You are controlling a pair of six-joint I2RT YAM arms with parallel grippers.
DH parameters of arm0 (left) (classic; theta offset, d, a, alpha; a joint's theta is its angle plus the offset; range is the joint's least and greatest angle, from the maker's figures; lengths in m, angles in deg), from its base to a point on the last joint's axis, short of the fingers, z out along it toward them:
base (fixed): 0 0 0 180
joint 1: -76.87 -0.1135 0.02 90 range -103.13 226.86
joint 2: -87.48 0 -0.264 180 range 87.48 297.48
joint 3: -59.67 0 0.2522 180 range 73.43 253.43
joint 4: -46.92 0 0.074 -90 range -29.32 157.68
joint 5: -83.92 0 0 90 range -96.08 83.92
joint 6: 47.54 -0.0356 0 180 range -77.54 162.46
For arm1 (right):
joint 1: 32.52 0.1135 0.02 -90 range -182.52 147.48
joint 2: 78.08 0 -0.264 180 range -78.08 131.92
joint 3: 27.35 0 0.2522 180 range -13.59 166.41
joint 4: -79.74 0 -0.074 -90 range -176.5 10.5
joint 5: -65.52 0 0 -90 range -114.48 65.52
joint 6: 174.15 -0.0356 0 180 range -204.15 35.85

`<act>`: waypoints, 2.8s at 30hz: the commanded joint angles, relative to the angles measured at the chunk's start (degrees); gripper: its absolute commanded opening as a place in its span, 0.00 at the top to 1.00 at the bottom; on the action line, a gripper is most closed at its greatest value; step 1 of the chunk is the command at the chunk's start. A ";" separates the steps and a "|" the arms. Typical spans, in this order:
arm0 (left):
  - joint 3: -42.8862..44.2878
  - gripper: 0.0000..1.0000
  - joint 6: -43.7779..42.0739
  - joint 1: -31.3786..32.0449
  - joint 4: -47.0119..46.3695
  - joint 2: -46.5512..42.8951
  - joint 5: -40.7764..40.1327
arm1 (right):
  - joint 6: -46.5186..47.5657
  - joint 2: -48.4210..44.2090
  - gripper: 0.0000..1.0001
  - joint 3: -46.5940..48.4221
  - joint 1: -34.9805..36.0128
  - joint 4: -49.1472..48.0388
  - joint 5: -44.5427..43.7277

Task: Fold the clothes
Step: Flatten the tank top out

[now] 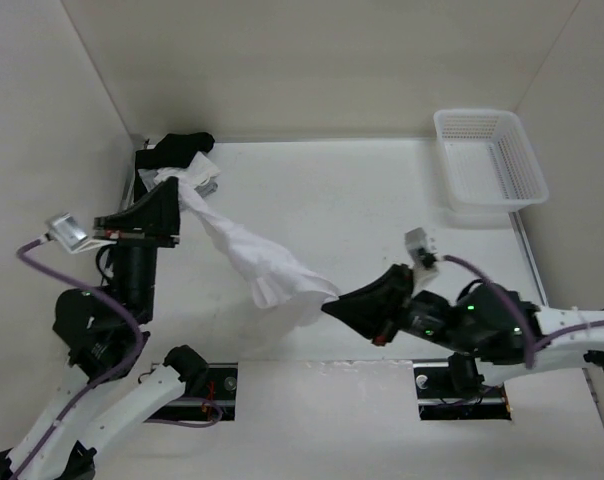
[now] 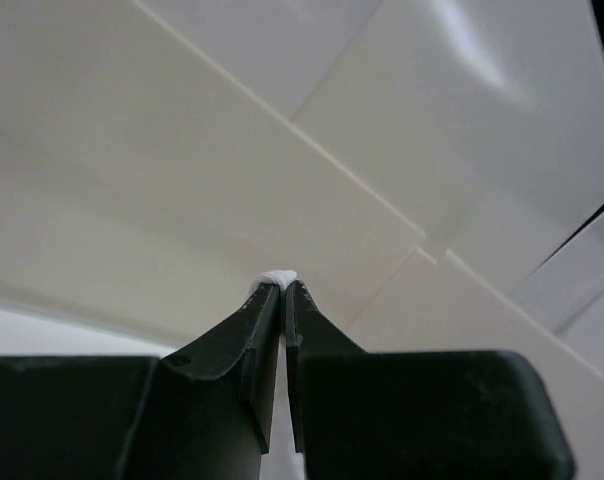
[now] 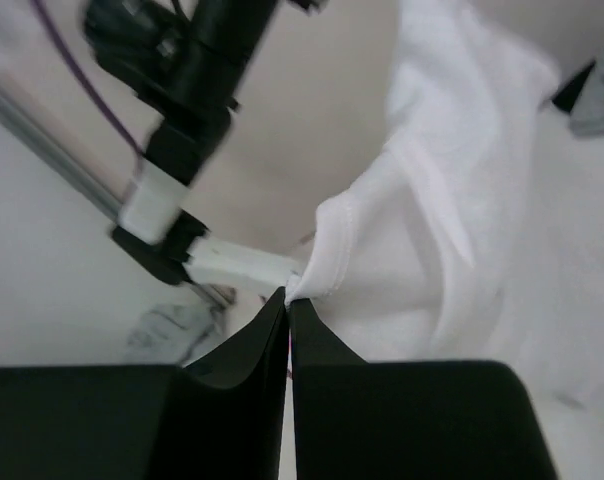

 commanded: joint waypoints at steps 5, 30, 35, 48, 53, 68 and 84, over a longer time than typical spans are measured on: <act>9.37 0.95 -4.37 0.30 0.44 -1.54 -2.60 | 13.48 -3.80 0.96 15.93 15.69 14.23 -26.52; 33.32 0.94 7.33 -23.78 -14.97 78.76 19.11 | -6.45 49.95 0.99 15.89 -64.44 -8.91 23.91; 38.59 0.64 7.15 -23.95 -10.18 82.94 21.23 | -6.90 59.74 0.67 26.65 -66.83 -3.97 20.93; -22.32 0.76 13.12 -12.98 -8.31 36.04 0.05 | -12.77 34.37 0.95 -9.26 -50.50 -15.65 14.24; -28.23 0.89 19.26 -13.40 15.88 21.78 3.89 | -14.02 26.80 0.89 -16.93 -42.41 -13.47 13.63; -35.36 0.62 29.03 -16.92 29.88 14.90 13.40 | -10.24 24.41 0.76 -24.05 -40.37 -15.57 13.28; -17.46 0.98 24.73 -12.27 49.54 17.80 9.37 | -12.87 26.97 0.68 -24.93 -41.69 -13.90 12.05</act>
